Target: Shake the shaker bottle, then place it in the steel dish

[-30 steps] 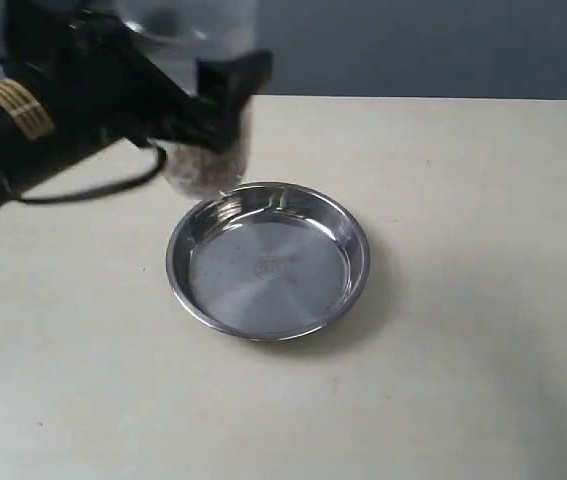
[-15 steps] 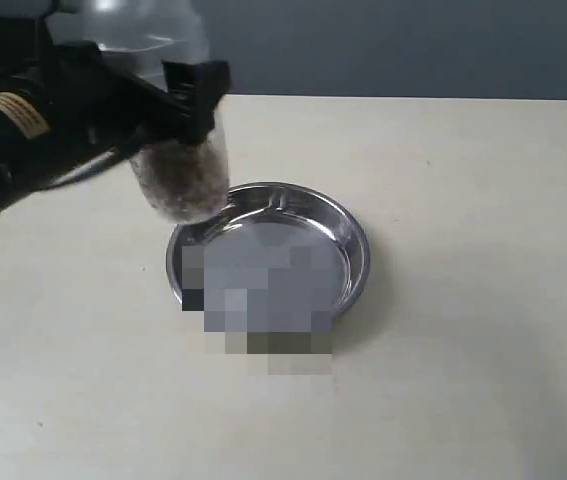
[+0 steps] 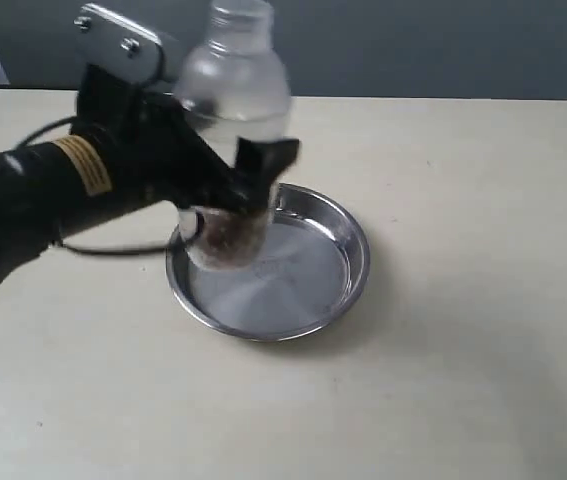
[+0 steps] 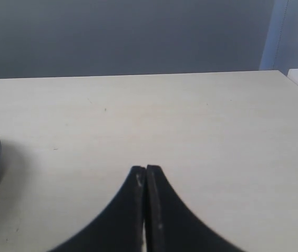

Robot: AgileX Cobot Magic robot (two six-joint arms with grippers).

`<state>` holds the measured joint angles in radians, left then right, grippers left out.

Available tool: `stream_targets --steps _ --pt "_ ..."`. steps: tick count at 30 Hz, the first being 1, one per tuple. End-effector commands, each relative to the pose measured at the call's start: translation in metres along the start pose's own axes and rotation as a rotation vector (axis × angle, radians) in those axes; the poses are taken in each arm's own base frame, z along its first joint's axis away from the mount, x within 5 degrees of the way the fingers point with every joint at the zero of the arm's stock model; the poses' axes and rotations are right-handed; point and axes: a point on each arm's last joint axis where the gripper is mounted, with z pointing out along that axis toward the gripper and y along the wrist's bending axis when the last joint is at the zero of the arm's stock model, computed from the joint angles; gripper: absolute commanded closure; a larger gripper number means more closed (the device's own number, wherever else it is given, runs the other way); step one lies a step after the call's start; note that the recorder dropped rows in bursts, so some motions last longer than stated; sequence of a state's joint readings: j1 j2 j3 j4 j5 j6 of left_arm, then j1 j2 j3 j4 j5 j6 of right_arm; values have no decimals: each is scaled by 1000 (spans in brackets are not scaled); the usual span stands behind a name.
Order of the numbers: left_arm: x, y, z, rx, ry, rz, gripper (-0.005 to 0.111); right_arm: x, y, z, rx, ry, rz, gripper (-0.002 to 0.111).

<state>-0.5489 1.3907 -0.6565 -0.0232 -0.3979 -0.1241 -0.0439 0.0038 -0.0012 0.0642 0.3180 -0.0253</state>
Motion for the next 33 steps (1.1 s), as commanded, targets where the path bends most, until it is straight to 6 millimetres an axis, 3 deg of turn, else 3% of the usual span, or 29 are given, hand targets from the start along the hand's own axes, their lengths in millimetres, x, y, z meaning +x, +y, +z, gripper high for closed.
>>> stream_targets --steps 1,3,5,6,8,9,11,12,13,14,16,17,21,22,24,25,27,31,33 --pt "-6 -23 -5 151 -44 232 107 -1 0 0 5 -16 -3 109" --pt "-13 -16 -6 89 -89 186 107 -1 0 0 5 -16 -3 109" --pt "-17 23 -3 -196 -165 -128 107 -1 0 0 5 -16 -3 109" --pt "-19 28 -5 -235 -198 -217 107 -1 0 0 5 -16 -3 109" --pt "-25 -18 -12 129 -194 257 107 -1 0 0 5 -16 -3 109" --pt "-30 -14 -13 95 -242 183 107 -1 0 0 5 -16 -3 109" --pt "-30 22 -11 -195 -286 -278 107 -1 0 0 5 -16 -3 109" --pt "-28 13 -9 -139 -259 -209 107 -1 0 0 5 -16 -3 109" --pt "-25 -19 -8 93 -220 86 107 -1 0 0 5 -16 -3 109" --pt "-23 -31 -10 184 -228 227 107 -1 0 0 5 -16 -3 109" --pt "-19 13 -3 -180 -224 -221 107 -1 0 0 5 -16 -3 109" --pt "-18 16 -3 -212 -233 -246 107 -1 0 0 5 -16 -3 109" --pt "-17 -30 -4 161 -196 281 107 -1 0 0 5 -16 -3 109" --pt "-16 -25 -2 124 -188 221 107 -1 0 0 5 -16 -3 109" --pt "-14 2 3 -100 -193 -146 107 -1 0 0 5 -16 -3 109" --pt "-13 4 4 -123 -197 -181 107 -1 0 0 5 -16 -3 109" --pt "-9 -22 4 94 -159 185 107 -1 0 0 5 -16 -3 109" --pt "-4 16 10 -208 -178 -222 107 -1 0 0 5 -16 -3 109" --pt "-9 0 10 -64 -191 -23 107 -1 0 0 5 -16 -3 109"
